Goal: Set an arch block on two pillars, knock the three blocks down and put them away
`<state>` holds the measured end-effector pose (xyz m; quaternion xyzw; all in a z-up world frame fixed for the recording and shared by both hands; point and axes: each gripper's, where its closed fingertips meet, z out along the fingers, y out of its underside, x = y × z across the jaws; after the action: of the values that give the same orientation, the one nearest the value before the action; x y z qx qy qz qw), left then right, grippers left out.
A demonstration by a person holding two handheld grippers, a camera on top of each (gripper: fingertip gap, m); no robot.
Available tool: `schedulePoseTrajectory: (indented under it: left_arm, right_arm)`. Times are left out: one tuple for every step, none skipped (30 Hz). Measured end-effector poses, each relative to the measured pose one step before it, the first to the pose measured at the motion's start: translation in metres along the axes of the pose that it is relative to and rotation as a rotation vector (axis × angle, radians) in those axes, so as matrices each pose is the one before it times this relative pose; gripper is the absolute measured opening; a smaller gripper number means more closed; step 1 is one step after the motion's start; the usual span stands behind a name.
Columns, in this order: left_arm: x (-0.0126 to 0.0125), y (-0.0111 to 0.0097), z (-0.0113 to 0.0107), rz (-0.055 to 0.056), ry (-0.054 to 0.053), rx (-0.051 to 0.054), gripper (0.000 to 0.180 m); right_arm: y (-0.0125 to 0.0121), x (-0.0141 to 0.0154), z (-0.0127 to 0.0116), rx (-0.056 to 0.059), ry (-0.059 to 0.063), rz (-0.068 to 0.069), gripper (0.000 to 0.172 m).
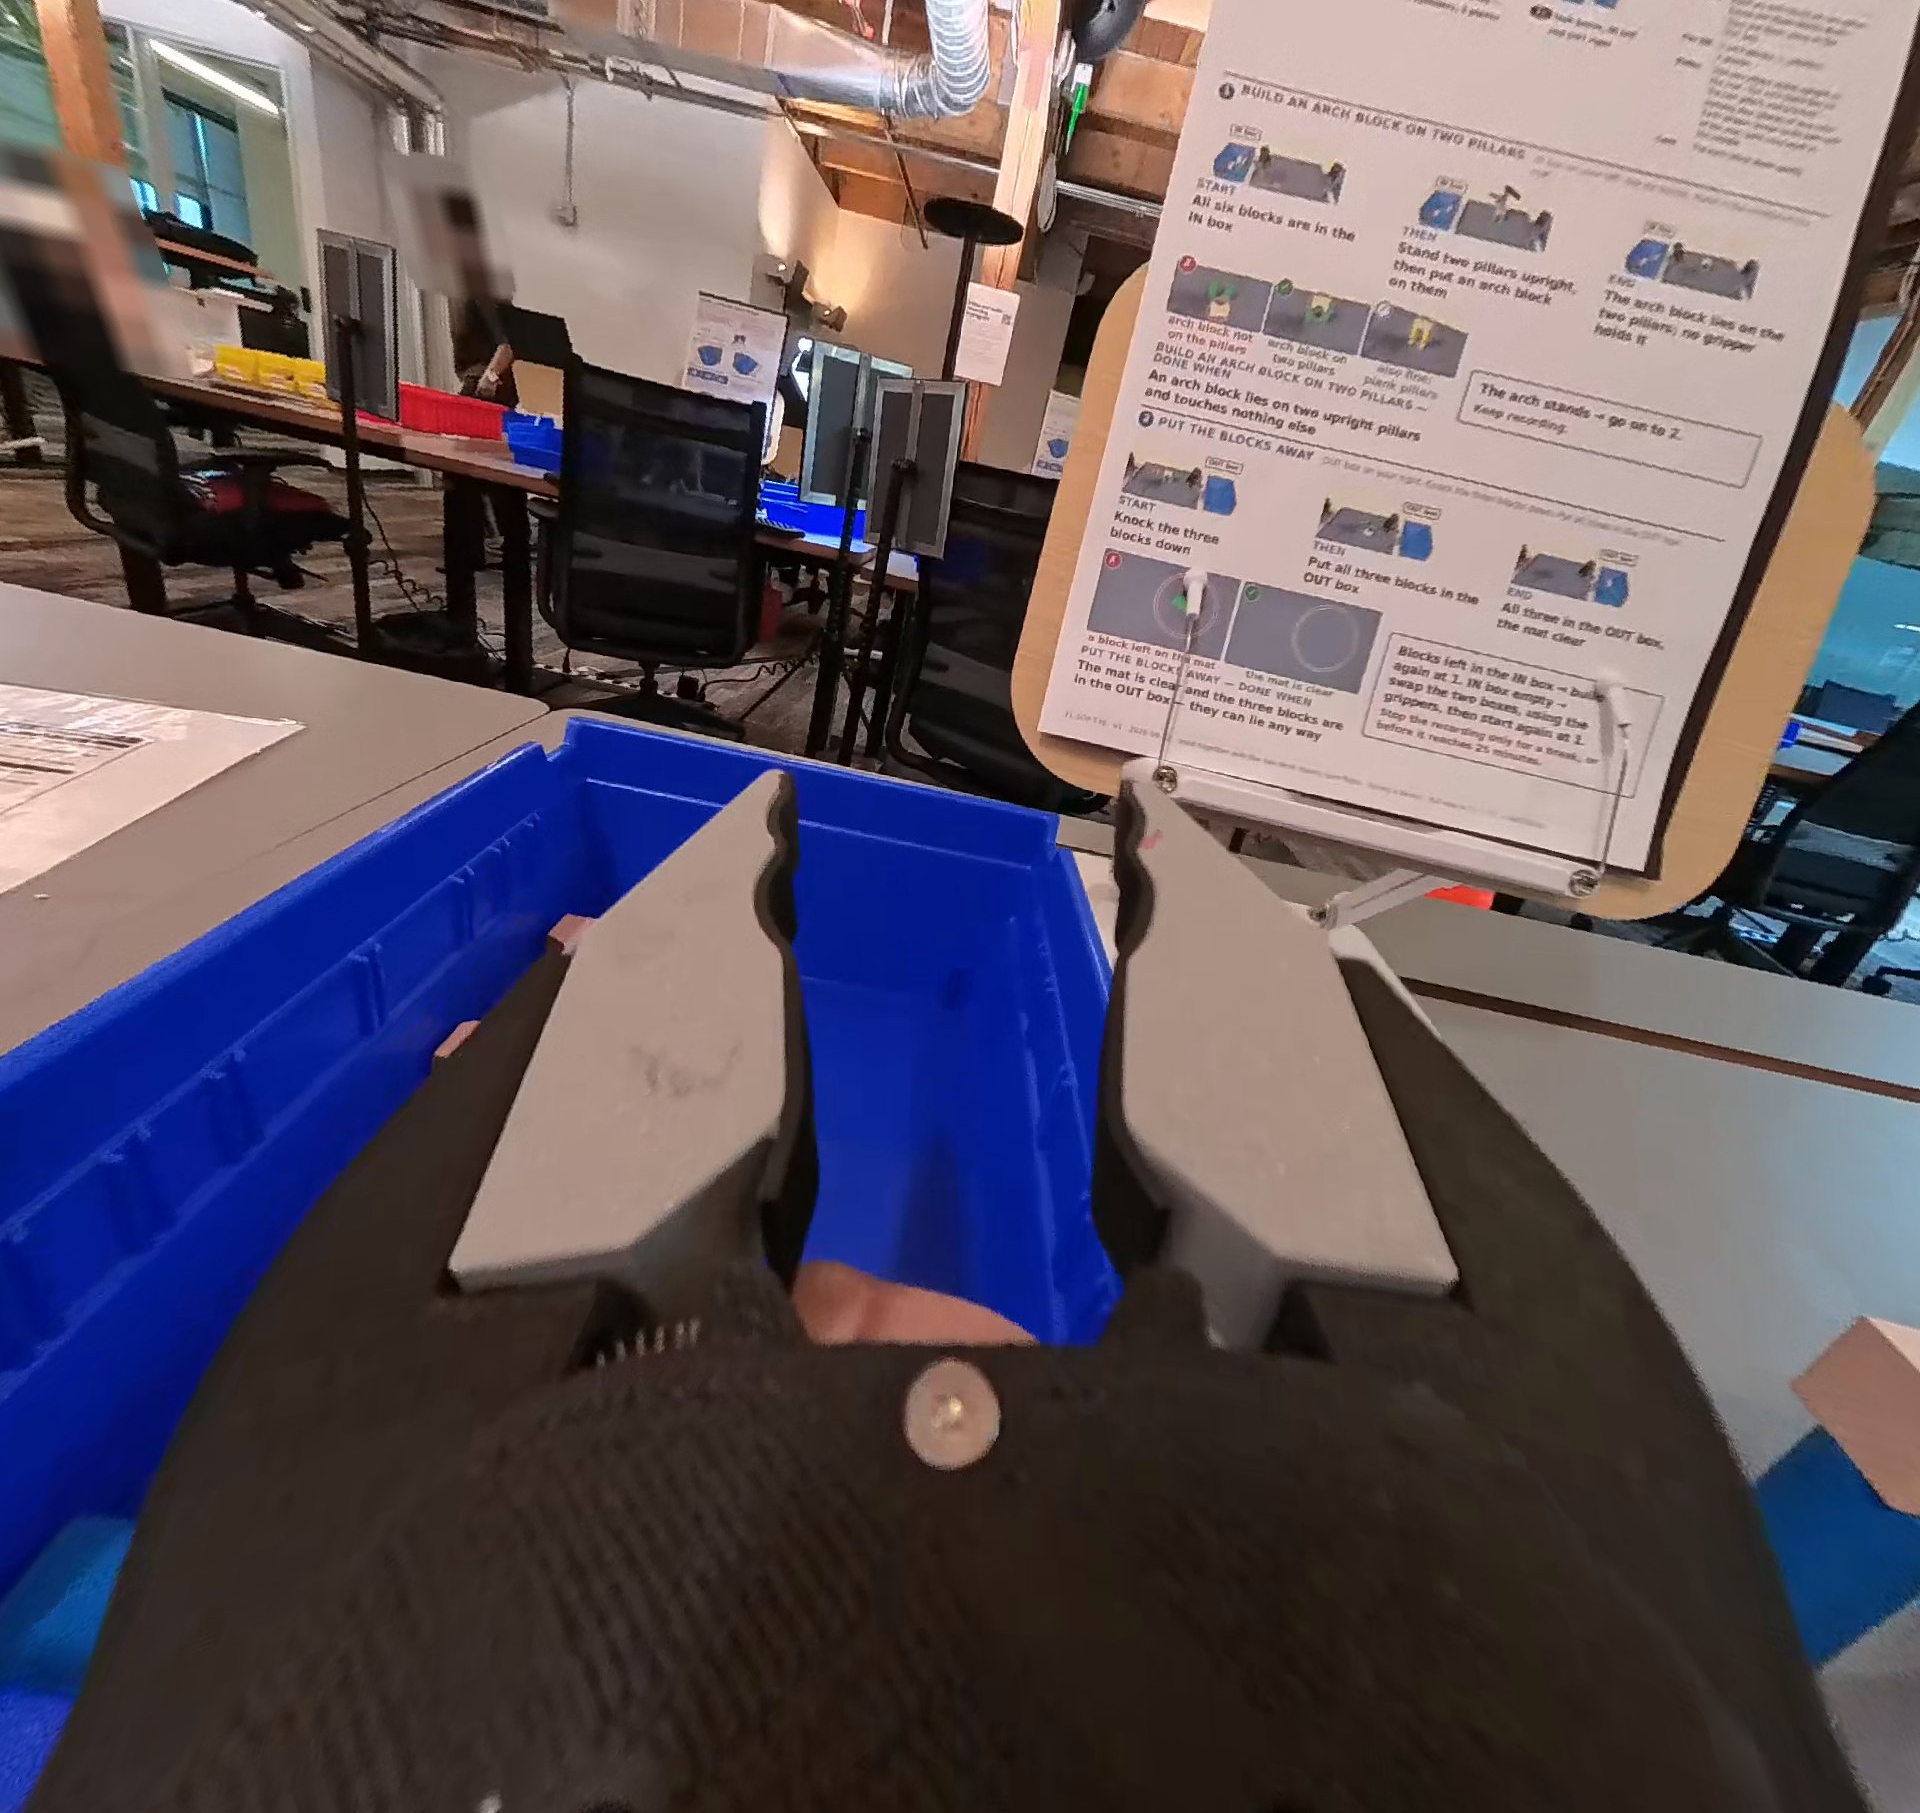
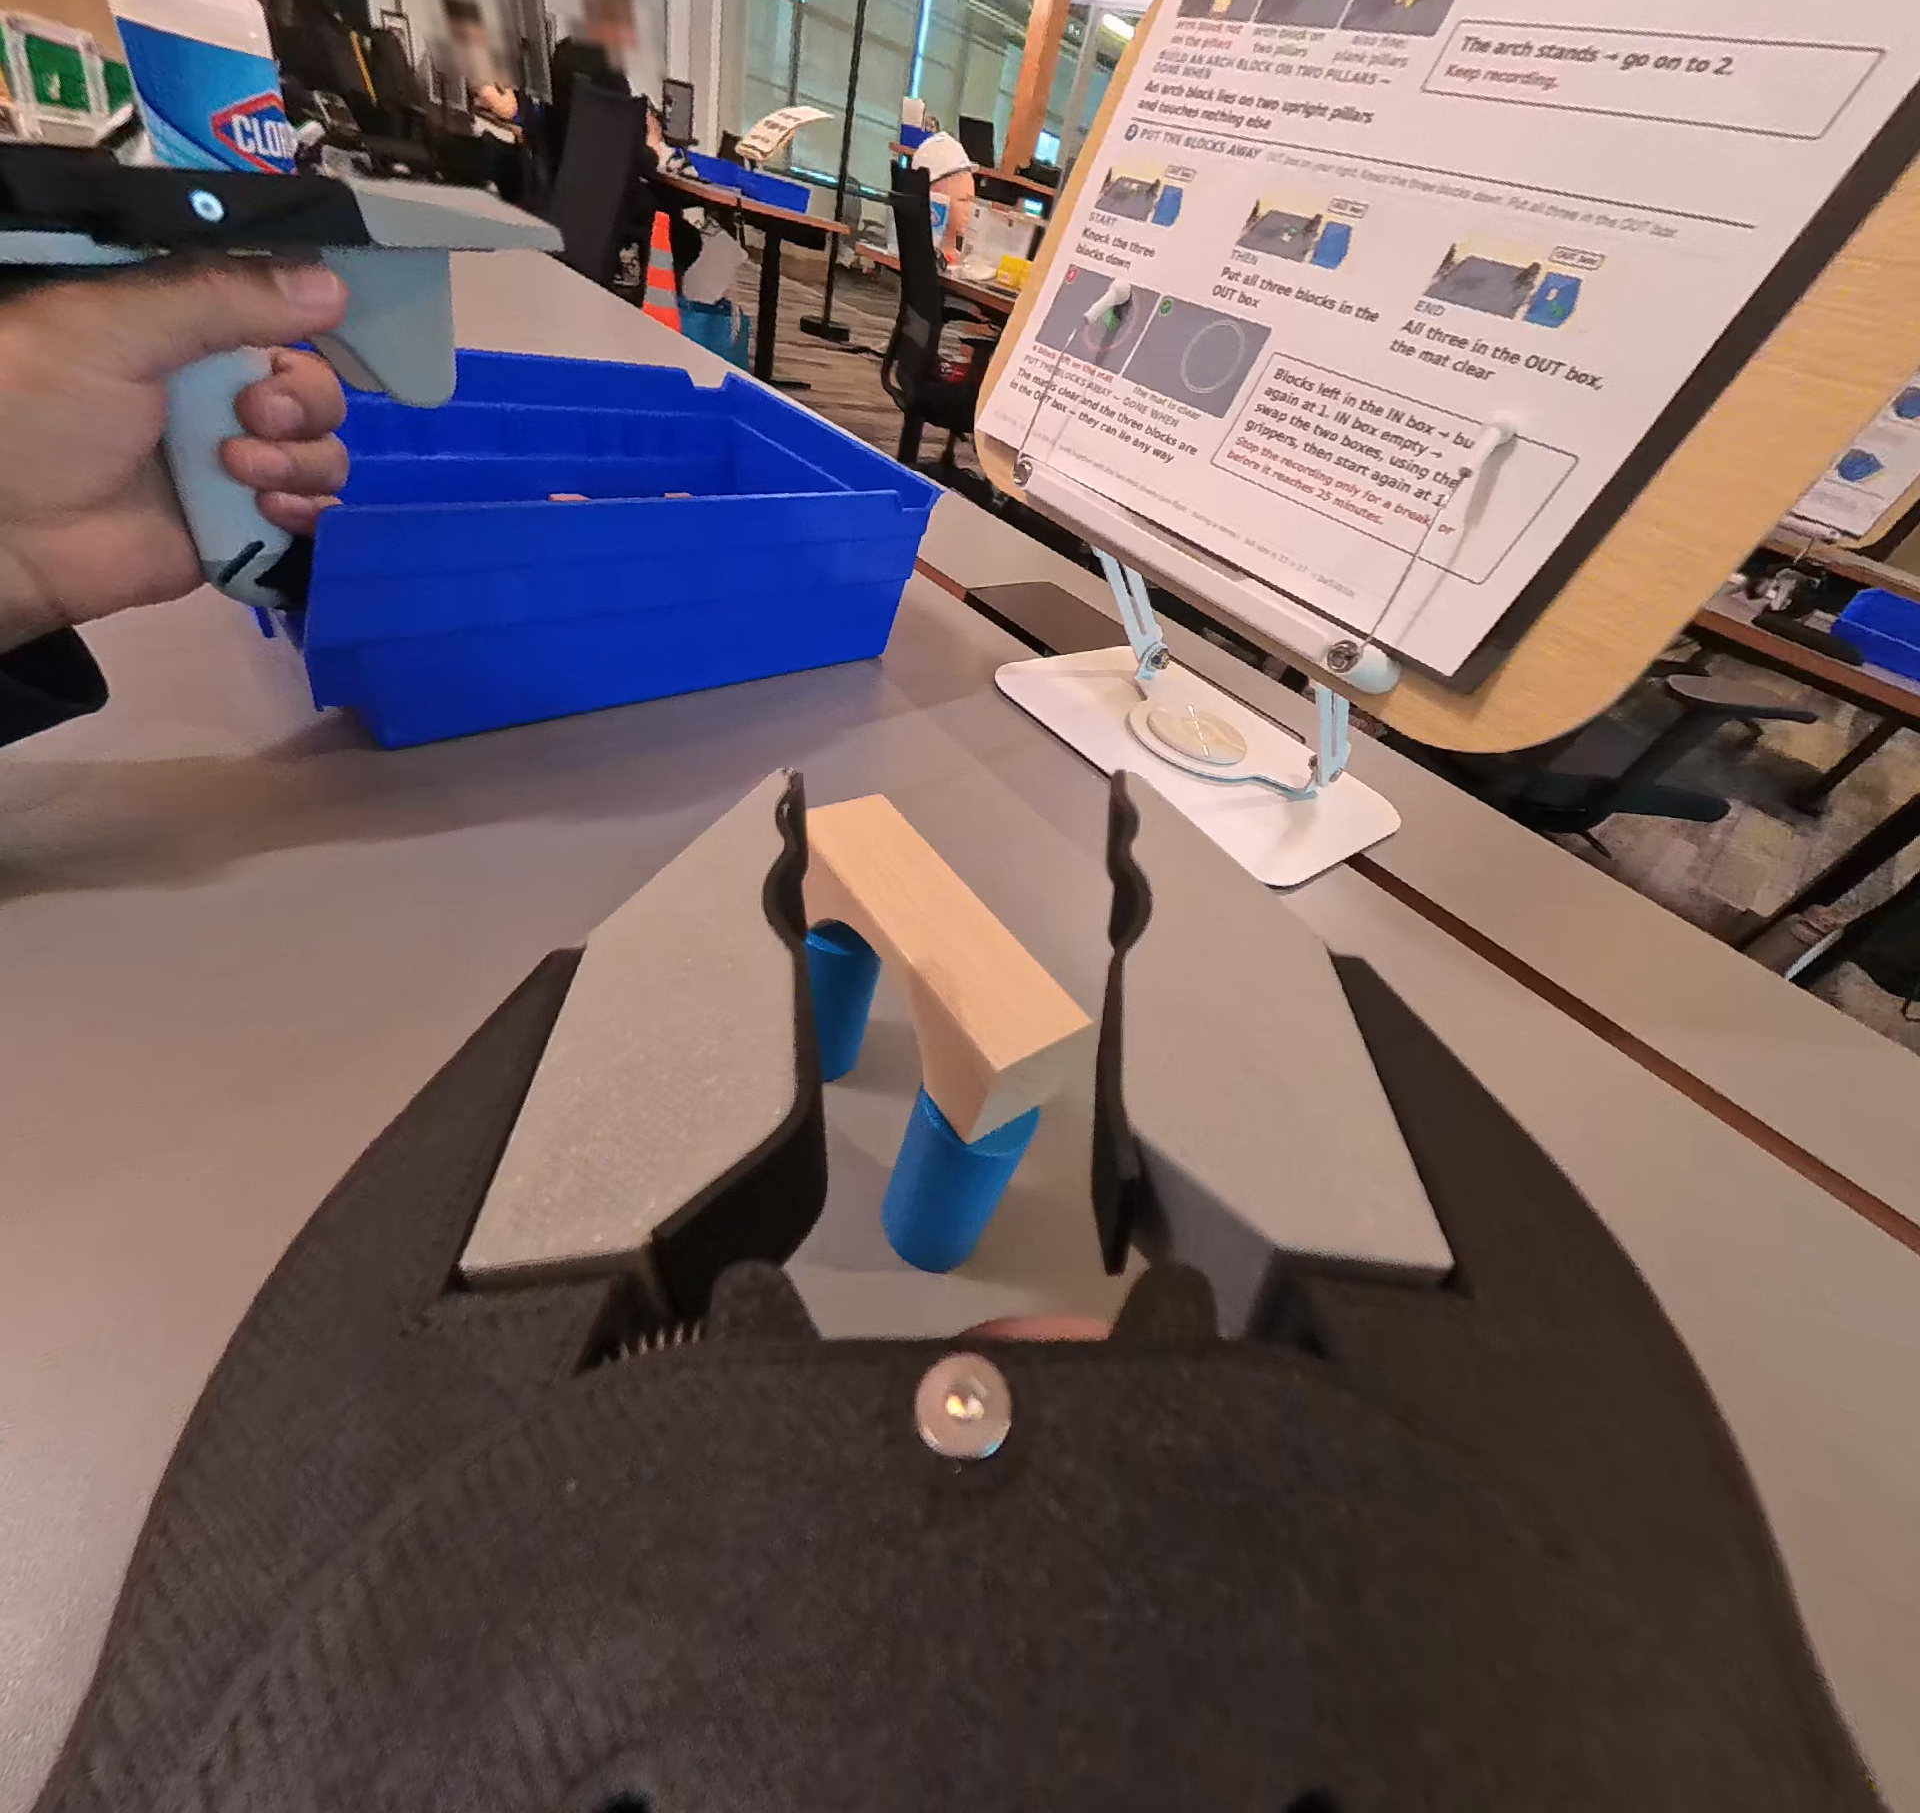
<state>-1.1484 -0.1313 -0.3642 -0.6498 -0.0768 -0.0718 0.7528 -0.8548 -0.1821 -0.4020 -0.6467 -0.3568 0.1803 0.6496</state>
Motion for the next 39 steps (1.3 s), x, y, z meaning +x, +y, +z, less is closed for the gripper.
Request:
schedulePoseTrajectory:
  left_arm:
    - [0.00033, 0.00034, 0.00001, 0.0027, 0.0004, -0.0009, 0.060]
    - [0.00027, 0.00037, -0.00002, 0.0014, 0.0007, -0.0014, 0.060]
    - [0.00046, 0.00037, -0.00003, 0.0001, 0.0021, -0.0015, 0.060]
    - [0.00102, 0.00022, 0.00004, -0.0015, 0.0053, -0.0005, 0.059]
    - [0.00105, 0.00034, -0.00009, -0.0014, 0.0057, -0.0008, 0.059]
    - [0.00102, 0.00034, 0.00001, -0.0002, 0.0045, -0.0011, 0.059]
    - [0.00117, 0.00022, -0.00003, 0.0006, 0.0053, -0.0001, 0.058]
    - [0.00106, 0.00012, -0.00012, 0.0008, 0.0044, -0.0003, 0.058]
    - [0.00076, 0.00017, -0.00003, 0.0015, 0.0027, -0.0005, 0.057]
    - [0.00041, -0.00014, -0.00015, 0.0013, 0.0020, 0.0004, 0.057]
    - [0.00031, -0.00030, -0.00020, -0.0005, 0.0017, 0.0011, 0.057]
    - [0.00002, -0.00029, -0.00015, -0.0021, 0.0017, 0.0006, 0.057]
    - [0.00005, -0.00005, -0.00002, -0.0027, 0.0018, -0.0003, 0.057]
    - [0.00020, 0.00014, -0.00006, -0.0021, 0.0019, -0.0006, 0.057]
    - [0.00020, 0.00024, 0.00009, -0.0005, 0.0013, -0.0015, 0.057]
    - [0.00014, 0.00049, 0.00013, 0.0011, 0.0004, -0.0022, 0.057]
    - [0.00039, 0.00046, -0.00003, 0.0018, 0.0004, -0.0018, 0.057]
    - [0.00038, 0.00023, 0.00004, 0.0018, 0.0009, -0.0010, 0.057]
    - [0.00054, 0.00021, 0.00006, 0.0015, 0.0012, -0.0007, 0.057]
    - [0.00042, 0.00027, -0.00005, 0.0013, 0.0010, -0.0007, 0.057]
    - [0.00024, 0.00016, 0.00005, 0.0010, 0.0008, -0.0008, 0.057]
    - [0.00025, 0.00022, 0.00006, 0.0003, 0.0007, -0.0005, 0.057]
    - [-0.00002, 0.00009, -0.00002, -0.0007, 0.0004, -0.0001, 0.057]
    - [0.00012, 0.00005, 0.00008, -0.0009, 0.0005, -0.0003, 0.057]
    - [-0.00002, 0.00004, -0.00003, -0.0003, 0.0004, -0.0004, 0.057]
    - [0.00020, 0.00000, 0.00001, -0.0001, 0.0007, 0.0001, 0.057]
    - [0.00029, -0.00004, -0.00007, -0.0002, 0.0013, 0.0003, 0.057]
    - [0.00044, 0.00005, -0.00009, 0.0004, 0.0012, 0.0000, 0.057]
    - [0.00031, 0.00016, 0.00007, 0.0010, 0.0006, -0.0006, 0.057]
    - [0.00041, 0.00036, 0.00001, 0.0012, 0.0009, -0.0012, 0.057]
    - [0.00051, 0.00043, 0.00019, 0.0010, 0.0016, -0.0015, 0.057]
    - [0.00043, 0.00027, 0.00011, 0.0005, 0.0014, -0.0013, 0.057]
    - [0.00032, 0.00024, 0.00006, 0.0006, 0.0006, -0.0005, 0.057]
    - [0.00017, 0.00022, 0.00007, 0.0012, -0.0001, -0.0004, 0.057]
    - [-0.00011, 0.00028, 0.00012, 0.0014, -0.0006, -0.0010, 0.057]
    - [0.00004, 0.00011, 0.00006, 0.0001, -0.0003, -0.0006, 0.057]
    - [-0.00011, -0.00004, -0.00001, -0.0009, 0.0002, 0.0000, 0.057]
    - [-0.00001, 0.00004, -0.00002, -0.0003, -0.0003, -0.0003, 0.057]
    - [-0.00010, 0.00001, -0.00002, -0.0002, -0.0001, -0.0002, 0.057]
  right_arm:
    - [0.00067, 0.00164, -0.00038, -0.0025, 0.0000, 0.0077, 0.056]
    - [0.00104, 0.00108, 0.00003, -0.0049, -0.0019, 0.0054, 0.056]
    - [0.00181, 0.00028, 0.00050, -0.0095, -0.0058, 0.0033, 0.056]
    - [0.00357, -0.00102, 0.00145, -0.0193, -0.0147, 0.0039, 0.056]
    - [0.00428, -0.00113, 0.00163, -0.0247, -0.0151, 0.0053, 0.056]
    - [0.00260, -0.00049, 0.00119, -0.0113, -0.0071, 0.0005, 0.056]
    - [0.00132, -0.00089, 0.00075, -0.0029, -0.0062, -0.0032, 0.056]
    - [0.00075, -0.00172, 0.00042, -0.0025, -0.0103, -0.0041, 0.056]
    - [-0.00056, -0.00256, 0.00006, 0.0038, -0.0129, -0.0078, 0.056]
    - [-0.00162, -0.00289, -0.00028, 0.0083, -0.0123, -0.0106, 0.055]
    - [-0.00158, -0.00330, -0.00035, 0.0072, -0.0152, -0.0103, 0.054]
    - [-0.00174, -0.00545, -0.00036, 0.0073, -0.0294, -0.0095, 0.050]
    - [-0.00227, -0.00742, -0.00030, 0.0101, -0.0417, -0.0083, 0.047]
    - [-0.00201, -0.00795, -0.00009, 0.0097, -0.0438, -0.0089, 0.044]
    - [-0.00122, -0.00785, 0.00038, 0.0053, -0.0409, -0.0111, 0.038]
    - [-0.00033, -0.00684, 0.00080, 0.0000, -0.0340, -0.0122, 0.033]
    - [0.00008, -0.00629, 0.00119, -0.0013, -0.0306, -0.0111, 0.030]
    - [0.00080, -0.00657, 0.00156, -0.0047, -0.0338, -0.0094, 0.028]
    - [0.00261, -0.00611, 0.00222, -0.0151, -0.0333, -0.0046, 0.025]
    - [0.00475, -0.00511, 0.00289, -0.0263, -0.0309, 0.0022, 0.024]
    - [0.00586, -0.00335, 0.00332, -0.0320, -0.0215, 0.0051, 0.024]
    - [0.00593, -0.00097, 0.00337, -0.0313, -0.0061, 0.0032, 0.025]
    - [0.00596, 0.00060, 0.00320, -0.0298, 0.0045, 0.0008, 0.027]
    - [0.00546, 0.00099, 0.00290, -0.0272, 0.0065, 0.0003, 0.028]
    - [0.00502, 0.00201, 0.00255, -0.0255, 0.0113, 0.0037, 0.028]
    - [0.00346, 0.00310, 0.00204, -0.0174, 0.0180, 0.0050, 0.030]
    - [0.00179, 0.00264, 0.00133, -0.0057, 0.0150, 0.0040, 0.033]
    - [0.00099, 0.00331, 0.00090, -0.0009, 0.0183, 0.0059, 0.033]
    - [0.00120, 0.00589, 0.00070, -0.0021, 0.0326, 0.0092, 0.034]
    - [0.00172, 0.00587, 0.00045, -0.0062, 0.0308, 0.0086, 0.036]
    - [0.00099, 0.00330, 0.00004, -0.0013, 0.0129, 0.0067, 0.035]
    - [-0.00005, 0.00266, -0.00020, 0.0061, 0.0096, 0.0093, 0.035]
    - [-0.00026, 0.00334, -0.00037, 0.0068, 0.0138, 0.0100, 0.036]
    - [-0.00030, 0.00278, -0.00049, 0.0043, 0.0115, 0.0067, 0.038]
    - [-0.00047, 0.00283, -0.00063, 0.0048, 0.0124, 0.0047, 0.039]
    - [-0.00133, 0.00324, -0.00096, 0.0095, 0.0158, 0.0051, 0.041]
    - [-0.00111, 0.00292, -0.00092, 0.0081, 0.0142, 0.0059, 0.042]
    - [-0.00059, 0.00252, -0.00077, 0.0034, 0.0104, 0.0067, 0.042]
    - [-0.00006, 0.00235, -0.00054, 0.0018, 0.0095, 0.0076, 0.042]
